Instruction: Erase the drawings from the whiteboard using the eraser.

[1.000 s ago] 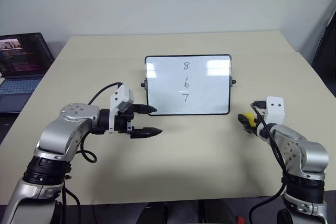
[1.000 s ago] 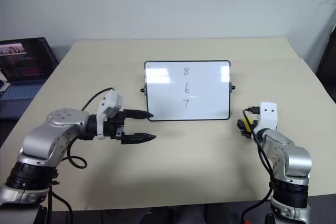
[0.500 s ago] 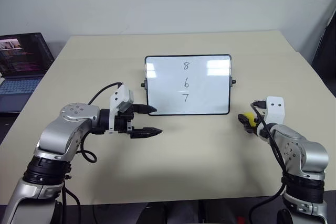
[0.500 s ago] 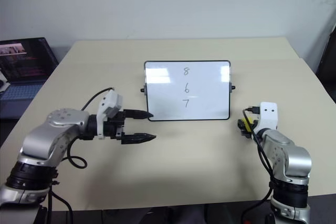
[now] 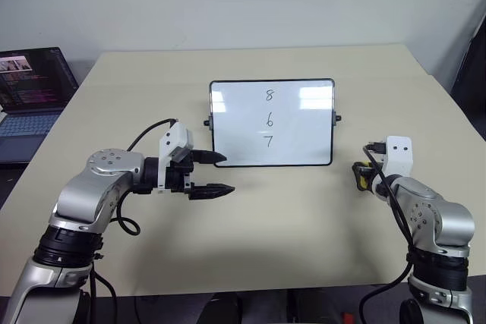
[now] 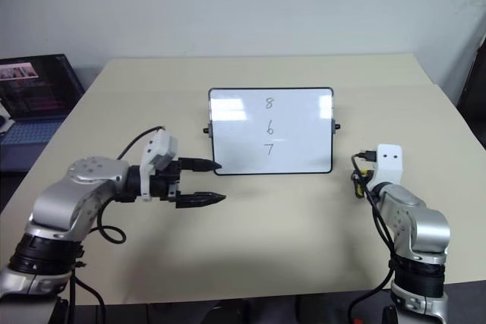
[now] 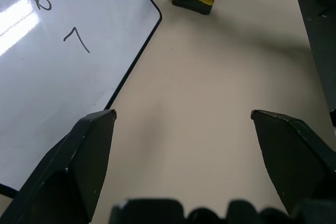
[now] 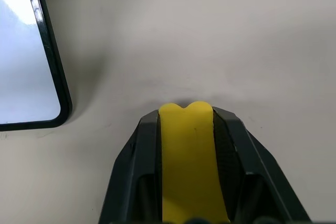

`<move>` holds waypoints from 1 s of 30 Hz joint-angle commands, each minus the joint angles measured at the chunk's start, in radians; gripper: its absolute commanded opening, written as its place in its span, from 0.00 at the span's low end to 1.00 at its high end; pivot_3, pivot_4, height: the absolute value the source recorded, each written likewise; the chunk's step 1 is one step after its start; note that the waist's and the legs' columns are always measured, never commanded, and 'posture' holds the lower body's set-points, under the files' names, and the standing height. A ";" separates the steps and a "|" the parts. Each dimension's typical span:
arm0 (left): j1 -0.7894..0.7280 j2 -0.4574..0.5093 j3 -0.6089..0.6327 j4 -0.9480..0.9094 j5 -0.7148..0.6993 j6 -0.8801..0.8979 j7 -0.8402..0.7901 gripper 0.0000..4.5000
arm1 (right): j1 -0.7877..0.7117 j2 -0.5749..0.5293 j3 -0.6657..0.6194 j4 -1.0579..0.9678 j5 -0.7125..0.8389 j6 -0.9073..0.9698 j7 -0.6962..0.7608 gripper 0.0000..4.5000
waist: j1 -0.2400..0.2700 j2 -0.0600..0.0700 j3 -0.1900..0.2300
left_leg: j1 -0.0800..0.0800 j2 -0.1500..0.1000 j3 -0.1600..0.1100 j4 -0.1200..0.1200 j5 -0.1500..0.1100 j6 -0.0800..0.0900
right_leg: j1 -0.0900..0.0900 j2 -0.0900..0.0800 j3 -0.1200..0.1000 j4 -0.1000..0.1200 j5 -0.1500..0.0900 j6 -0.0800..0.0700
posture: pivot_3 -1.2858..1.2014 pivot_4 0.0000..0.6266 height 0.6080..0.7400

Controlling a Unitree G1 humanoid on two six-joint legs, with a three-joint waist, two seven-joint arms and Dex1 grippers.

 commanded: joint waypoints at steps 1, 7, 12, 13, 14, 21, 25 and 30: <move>-0.015 0.010 0.028 -0.018 0.000 -0.016 0.000 1.00 | -0.017 -0.009 -0.010 -0.010 0.001 -0.017 0.006 0.22 | 0.000 0.000 0.000 | 0.000 0.000 0.000 0.000 0.000 0.000 | 0.000 0.000 0.000 0.000 0.000 0.000 | 0.52 0.24 1.00; -0.015 0.008 0.030 -0.025 -0.003 -0.015 0.006 1.00 | -0.033 -0.033 0.018 -0.031 -0.011 -0.059 0.021 0.22 | 0.000 0.000 0.000 | 0.000 0.000 0.000 0.000 0.000 0.000 | 0.000 0.000 0.000 0.000 0.000 0.000 | 0.52 0.24 1.00; -0.015 -0.014 0.034 -0.030 0.011 -0.032 0.047 1.00 | -0.078 -0.071 0.084 -0.042 -0.036 -0.175 0.060 0.22 | -0.001 0.000 0.000 | 0.000 0.000 0.001 0.000 0.000 0.000 | -0.001 0.000 0.000 0.001 0.000 0.000 | 0.52 0.24 1.00; -0.017 -0.024 0.032 -0.026 0.024 -0.039 0.072 1.00 | -0.097 -0.079 0.104 -0.044 -0.044 -0.209 0.071 0.22 | -0.001 0.000 0.000 | 0.000 0.000 0.001 0.000 0.000 0.000 | -0.001 0.000 0.000 0.001 0.000 0.000 | 0.52 0.24 1.00; -0.016 -0.031 0.030 -0.027 0.033 -0.045 0.086 1.00 | -0.111 -0.085 0.121 -0.046 -0.053 -0.242 0.080 0.22 | -0.002 0.000 0.000 | 0.000 0.000 0.001 0.000 0.000 0.000 | -0.001 0.000 0.000 0.001 0.000 0.000 | 0.52 0.24 1.00; 0.004 -0.100 0.033 -0.037 0.109 -0.095 0.240 1.00 | -0.175 -0.082 0.184 0.006 -0.094 -0.396 0.112 0.22 | 0.000 0.000 0.000 | -0.009 0.000 0.000 0.003 0.002 -0.004 | -0.009 0.000 0.000 0.002 0.000 0.000 | 0.52 0.24 1.00; 0.025 -0.129 0.032 -0.046 0.147 -0.115 0.308 1.00 | -0.207 -0.069 0.209 0.056 -0.111 -0.458 0.120 0.22 | -0.005 0.000 0.000 | -0.014 0.000 0.000 0.008 0.002 -0.004 | -0.012 0.000 -0.001 0.002 0.001 0.000 | 0.52 0.24 1.00; 0.036 -0.168 0.031 -0.055 0.202 -0.146 0.406 1.00 | -0.233 -0.047 0.231 0.099 -0.128 -0.508 0.125 0.22 | -0.002 0.000 0.000 | -0.015 0.000 -0.001 0.010 0.002 -0.004 | -0.012 0.000 -0.001 0.003 0.002 0.001 | 0.52 0.24 1.00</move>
